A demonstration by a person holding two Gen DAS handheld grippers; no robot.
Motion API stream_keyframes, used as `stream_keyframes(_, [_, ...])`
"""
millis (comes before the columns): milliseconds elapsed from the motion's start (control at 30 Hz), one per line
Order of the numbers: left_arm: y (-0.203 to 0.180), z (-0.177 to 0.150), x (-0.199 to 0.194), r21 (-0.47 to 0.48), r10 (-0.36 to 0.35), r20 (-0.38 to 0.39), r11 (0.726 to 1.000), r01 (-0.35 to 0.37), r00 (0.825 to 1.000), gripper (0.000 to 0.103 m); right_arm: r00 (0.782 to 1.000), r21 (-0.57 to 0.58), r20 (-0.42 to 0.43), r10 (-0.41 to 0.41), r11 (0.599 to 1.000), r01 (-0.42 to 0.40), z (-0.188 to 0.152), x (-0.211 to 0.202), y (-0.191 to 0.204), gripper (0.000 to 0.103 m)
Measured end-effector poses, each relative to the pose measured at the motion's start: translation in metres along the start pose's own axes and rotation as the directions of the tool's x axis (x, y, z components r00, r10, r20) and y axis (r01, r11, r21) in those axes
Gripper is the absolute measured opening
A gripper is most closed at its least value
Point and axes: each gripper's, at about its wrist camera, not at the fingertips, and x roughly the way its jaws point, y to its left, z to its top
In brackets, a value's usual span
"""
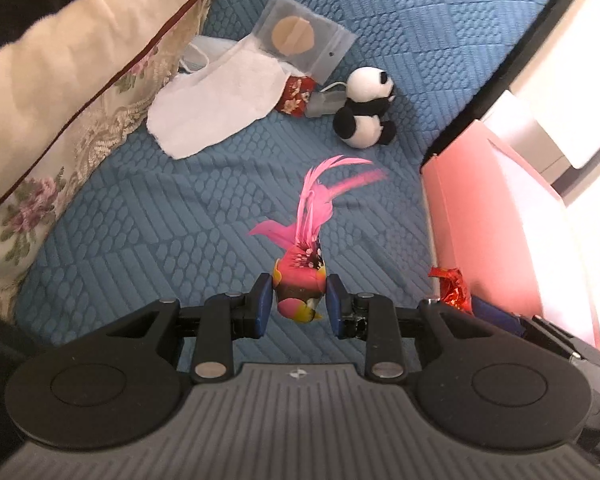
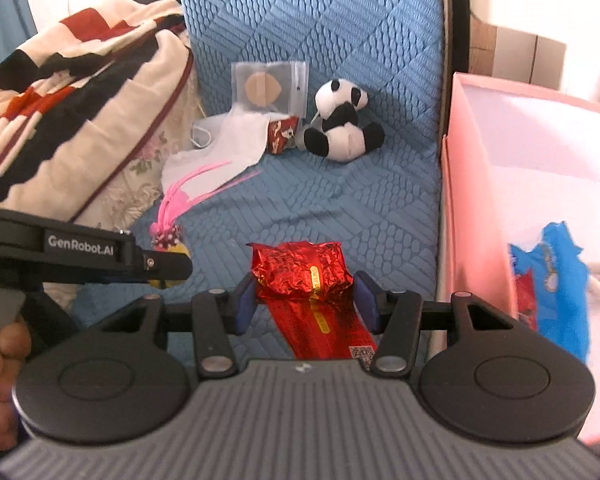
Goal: Organize soft objects
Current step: 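Carry the pink bird with the left tool into the box while the right carries the red packet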
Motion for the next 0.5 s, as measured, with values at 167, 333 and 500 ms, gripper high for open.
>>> stream_keyframes(167, [-0.018,-0.006,-0.019,0.048,-0.011,0.016,0.999,0.01,1.0,0.033,1.0,0.018,0.015,-0.024,1.0,0.024,0.002,-0.023,-0.004,0.054])
stream_keyframes(333, [-0.039,-0.006,-0.035,0.068,-0.036,0.024,0.997,0.034,0.999,0.034,0.999,0.012,0.033,-0.027,1.0,0.027,0.01,-0.047,-0.011,0.054])
stream_keyframes(500, [-0.059,0.0,-0.048,0.091,-0.059,0.042,0.994,0.055,0.997,0.034,0.996,-0.019,0.079,-0.032,0.999,0.034,0.026,-0.073,-0.014,0.054])
